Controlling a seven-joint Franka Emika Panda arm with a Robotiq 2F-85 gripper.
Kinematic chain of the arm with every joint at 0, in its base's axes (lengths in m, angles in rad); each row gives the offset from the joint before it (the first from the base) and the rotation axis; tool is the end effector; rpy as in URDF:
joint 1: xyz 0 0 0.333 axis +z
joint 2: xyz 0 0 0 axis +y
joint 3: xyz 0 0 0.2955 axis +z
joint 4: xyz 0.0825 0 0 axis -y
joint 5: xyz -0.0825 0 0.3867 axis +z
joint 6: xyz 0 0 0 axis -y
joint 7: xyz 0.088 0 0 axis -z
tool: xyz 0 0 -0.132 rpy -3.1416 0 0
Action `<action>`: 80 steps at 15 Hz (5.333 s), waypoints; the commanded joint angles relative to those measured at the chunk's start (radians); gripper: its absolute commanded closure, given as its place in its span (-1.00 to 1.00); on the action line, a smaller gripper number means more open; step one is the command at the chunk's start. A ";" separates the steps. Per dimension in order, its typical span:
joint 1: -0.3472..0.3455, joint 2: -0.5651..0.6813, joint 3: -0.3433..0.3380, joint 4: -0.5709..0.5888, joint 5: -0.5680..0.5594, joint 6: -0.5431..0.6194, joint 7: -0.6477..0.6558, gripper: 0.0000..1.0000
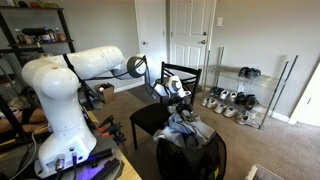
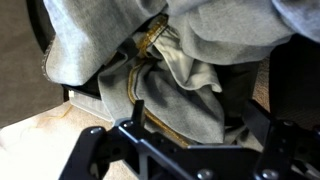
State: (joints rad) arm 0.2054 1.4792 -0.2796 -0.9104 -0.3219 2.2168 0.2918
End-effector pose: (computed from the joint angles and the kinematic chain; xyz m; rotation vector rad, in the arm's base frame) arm 0.7061 -0.0062 -0.0682 2.5900 0.1085 -0.0951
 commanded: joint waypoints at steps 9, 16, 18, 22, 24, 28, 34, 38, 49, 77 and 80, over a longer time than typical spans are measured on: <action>-0.328 -0.005 0.203 -0.007 0.233 0.107 -0.151 -1.00; -0.356 -0.009 0.251 -0.044 0.238 0.181 -0.163 0.21; -0.359 -0.026 0.260 -0.083 0.236 0.226 -0.156 0.48; -0.349 -0.130 0.230 -0.275 0.228 0.372 -0.088 0.85; -0.338 -0.168 0.200 -0.351 0.221 0.453 -0.044 0.91; -0.314 -0.243 0.148 -0.524 0.220 0.620 0.029 0.86; -0.224 -0.353 0.048 -0.784 0.286 0.813 0.058 0.86; -0.137 -0.436 -0.020 -0.957 0.345 0.913 0.044 0.86; 0.167 -0.731 -0.225 -1.433 0.462 1.031 0.012 0.86; 0.194 -0.748 -0.157 -1.391 0.527 0.879 0.040 -0.83; 0.207 -0.733 -0.107 -1.358 0.496 0.876 0.039 -1.00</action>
State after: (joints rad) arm 0.4201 0.7377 -0.4299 -2.2979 0.2097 3.1094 0.3546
